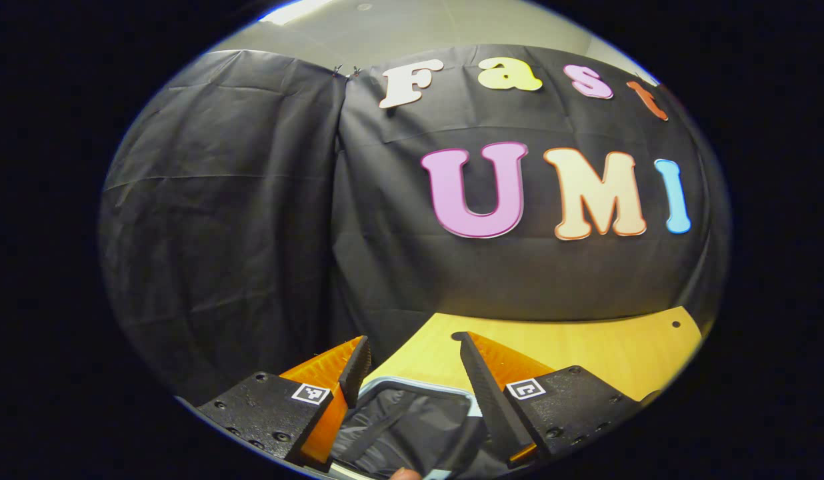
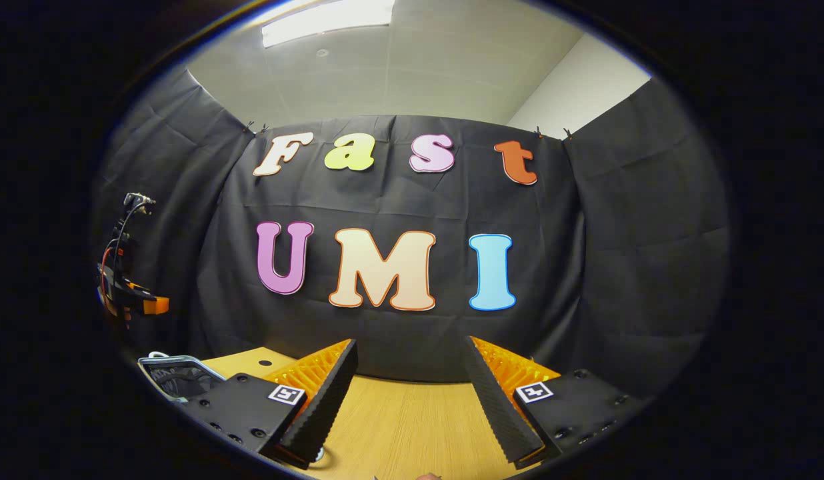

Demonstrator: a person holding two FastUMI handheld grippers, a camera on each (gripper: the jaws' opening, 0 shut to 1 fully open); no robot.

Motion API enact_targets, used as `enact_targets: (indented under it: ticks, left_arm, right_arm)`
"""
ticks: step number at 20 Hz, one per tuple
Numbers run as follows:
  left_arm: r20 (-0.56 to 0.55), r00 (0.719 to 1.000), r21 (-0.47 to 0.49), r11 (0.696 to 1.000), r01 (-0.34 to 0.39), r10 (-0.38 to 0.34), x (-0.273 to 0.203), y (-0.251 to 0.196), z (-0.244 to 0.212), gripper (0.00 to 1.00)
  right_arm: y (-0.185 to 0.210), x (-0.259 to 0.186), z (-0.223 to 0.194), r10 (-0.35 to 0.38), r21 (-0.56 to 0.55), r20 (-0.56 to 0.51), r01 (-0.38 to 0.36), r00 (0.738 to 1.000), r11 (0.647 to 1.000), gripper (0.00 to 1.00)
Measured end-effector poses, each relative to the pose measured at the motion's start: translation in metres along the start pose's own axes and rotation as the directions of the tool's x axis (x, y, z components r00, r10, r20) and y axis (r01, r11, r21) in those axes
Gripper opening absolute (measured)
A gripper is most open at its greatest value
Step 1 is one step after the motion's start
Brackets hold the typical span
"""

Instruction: First open the suitcase, pack the skin care products into it, and then close the suitcase.

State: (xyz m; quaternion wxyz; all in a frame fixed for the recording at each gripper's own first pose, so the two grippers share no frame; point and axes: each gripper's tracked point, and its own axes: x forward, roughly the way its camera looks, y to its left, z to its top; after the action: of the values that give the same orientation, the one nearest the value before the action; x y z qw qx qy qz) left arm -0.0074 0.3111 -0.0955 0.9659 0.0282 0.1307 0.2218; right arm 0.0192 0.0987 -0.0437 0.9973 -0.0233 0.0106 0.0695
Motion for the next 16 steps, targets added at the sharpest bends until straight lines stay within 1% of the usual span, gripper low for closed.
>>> enact_targets:
  ticks: [2,5,8,10,12,13,15,16]
  left_arm:
    - [0.005,1.0,0.0,1.0,0.027,-0.027,-0.01,-0.027,0.006,0.81]
    - [0.019,0.994,-0.015,0.994,0.111,-0.11,-0.024,-0.077,0.016,0.81]
    - [0.025,0.978,0.012,0.979,0.205,-0.205,-0.039,-0.131,0.021,0.81]
    - [0.024,0.968,0.034,0.968,0.25,-0.251,-0.051,-0.16,0.019,0.81]
    - [0.015,0.956,0.044,0.956,0.291,-0.292,-0.061,-0.19,0.014,0.81]
    - [0.007,0.95,0.044,0.95,0.31,-0.311,-0.066,-0.203,0.011,0.81]
    - [-0.008,0.939,0.028,0.939,0.344,-0.343,-0.077,-0.225,0.003,0.81]
    - [-0.015,0.934,0.021,0.934,0.357,-0.356,-0.083,-0.234,-0.002,0.81]
  right_arm:
    - [-0.01,-0.001,0.0,0.005,-0.006,0.005,-0.005,1.0,1.0,0.98]
    - [-0.022,-0.003,-0.002,0.006,0.011,-0.003,-0.006,1.0,1.0,0.98]
    - [-0.036,-0.006,-0.003,0.012,0.022,-0.012,-0.011,1.0,1.0,0.98]
    - [-0.046,-0.009,-0.003,0.019,0.015,-0.011,-0.019,1.0,1.0,0.98]
    - [-0.056,-0.012,-0.005,0.027,0.006,-0.013,-0.027,1.0,1.0,0.98]
    - [-0.061,-0.013,-0.006,0.032,0.005,-0.017,-0.031,0.999,0.999,1.0]
    - [-0.068,-0.016,-0.009,0.04,0.009,-0.025,-0.039,0.999,0.999,0.98]
    - [-0.073,-0.016,-0.009,0.041,0.011,-0.025,-0.041,0.999,0.999,1.0]
